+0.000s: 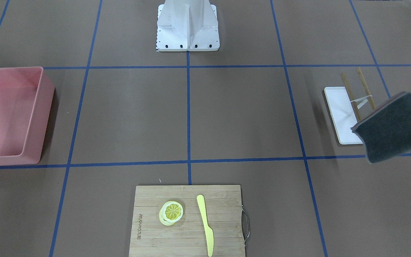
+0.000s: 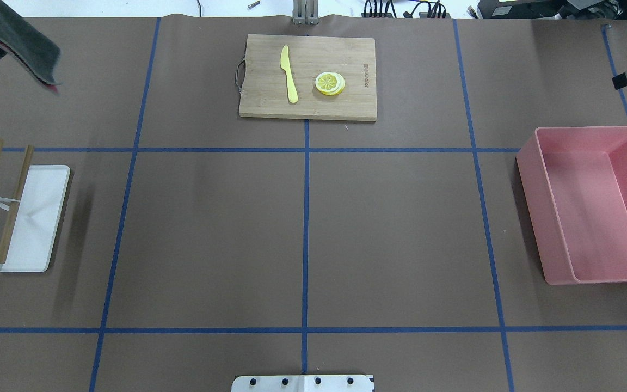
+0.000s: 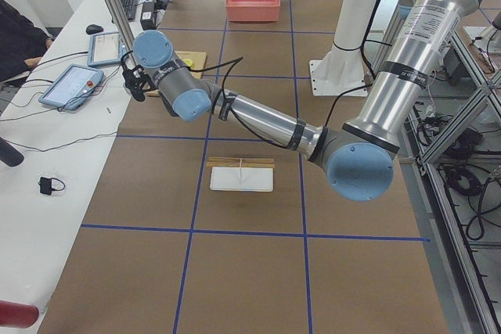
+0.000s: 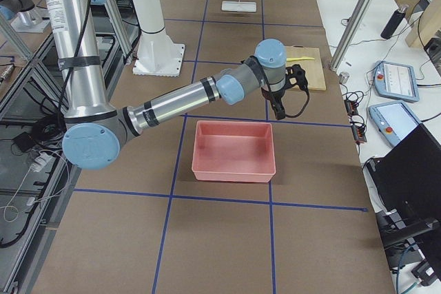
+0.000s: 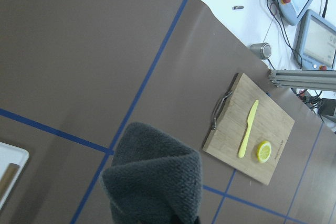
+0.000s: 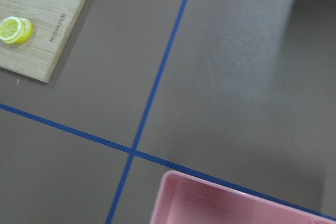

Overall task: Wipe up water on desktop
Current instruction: 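Lift the gray towel toward the cutting board while the right arm reaches in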

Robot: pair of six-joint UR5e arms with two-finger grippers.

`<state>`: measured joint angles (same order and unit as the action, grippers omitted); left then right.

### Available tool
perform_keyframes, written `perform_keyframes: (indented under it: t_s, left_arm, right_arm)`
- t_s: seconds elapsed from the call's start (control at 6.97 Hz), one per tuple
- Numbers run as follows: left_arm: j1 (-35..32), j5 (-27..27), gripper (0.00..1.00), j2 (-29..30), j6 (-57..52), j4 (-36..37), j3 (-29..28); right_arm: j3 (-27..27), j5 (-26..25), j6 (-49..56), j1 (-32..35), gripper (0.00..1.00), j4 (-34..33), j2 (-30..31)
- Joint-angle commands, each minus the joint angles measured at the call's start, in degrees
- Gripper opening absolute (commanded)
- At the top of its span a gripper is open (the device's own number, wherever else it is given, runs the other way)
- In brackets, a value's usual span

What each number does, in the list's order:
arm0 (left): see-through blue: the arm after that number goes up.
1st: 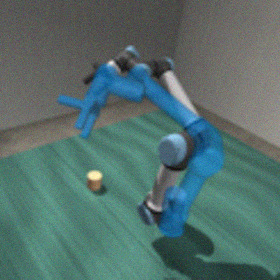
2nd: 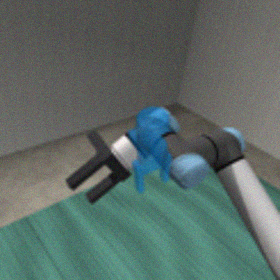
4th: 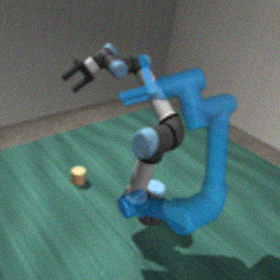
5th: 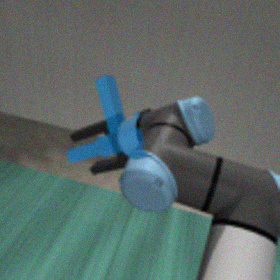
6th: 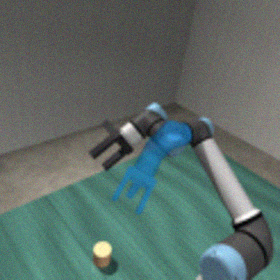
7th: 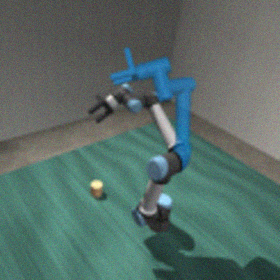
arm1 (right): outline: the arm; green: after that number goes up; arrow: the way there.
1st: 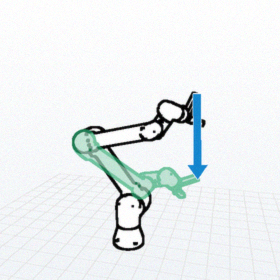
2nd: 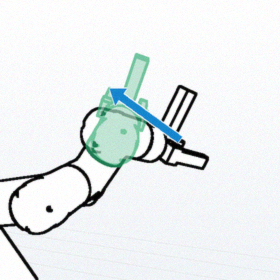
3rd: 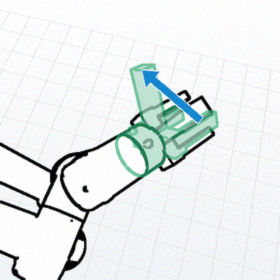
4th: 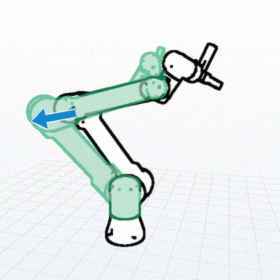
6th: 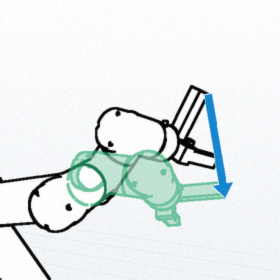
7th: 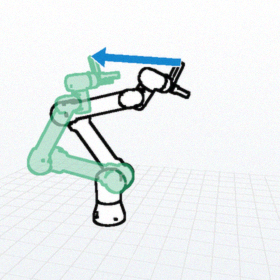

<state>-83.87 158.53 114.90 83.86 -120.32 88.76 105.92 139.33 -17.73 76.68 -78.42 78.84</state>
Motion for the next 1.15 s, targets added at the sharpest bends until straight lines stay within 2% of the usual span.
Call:
perform_keyframes:
  t_s: [0.0,0.29,0.43,0.57,0.72,0.86,1.0]
  left_arm:
    - [5.27,-6.45,0.00,3.83,9.37,-0.08,0.62]
    - [10.46,-11.73,0.00,5.49,14.46,0.00,2.30]
    - [12.31,-12.62,0.00,7.16,18.58,0.00,2.30]
    - [15.03,-16.28,0.00,8.40,22.19,0.00,2.82]
    - [17.49,-18.84,0.00,9.02,24.84,0.00,3.17]
    - [18.47,-19.48,0.00,9.90,27.39,0.00,3.61]
    - [19.35,-19.49,0.00,11.73,30.98,0.52,3.62]
  right_arm:
    - [-0.01,-0.55,-0.55,-8.87,1.00,0.46,-9.62]
    - [0.43,-6.49,-0.55,-15.74,1.00,0.46,-15.62]
    - [0.60,-10.70,-1.51,-18.21,1.00,0.46,-17.56]
    - [1.30,-14.49,-4.83,-20.49,1.00,0.64,-19.41]
    - [2.00,-17.83,-6.86,-22.95,1.00,2.20,-20.47]
    - [2.01,-22.48,-11.58,-26.20,1.00,7.35,-20.92]
    - [2.45,-28.70,-16.67,-30.49,1.00,10.62,-20.92]
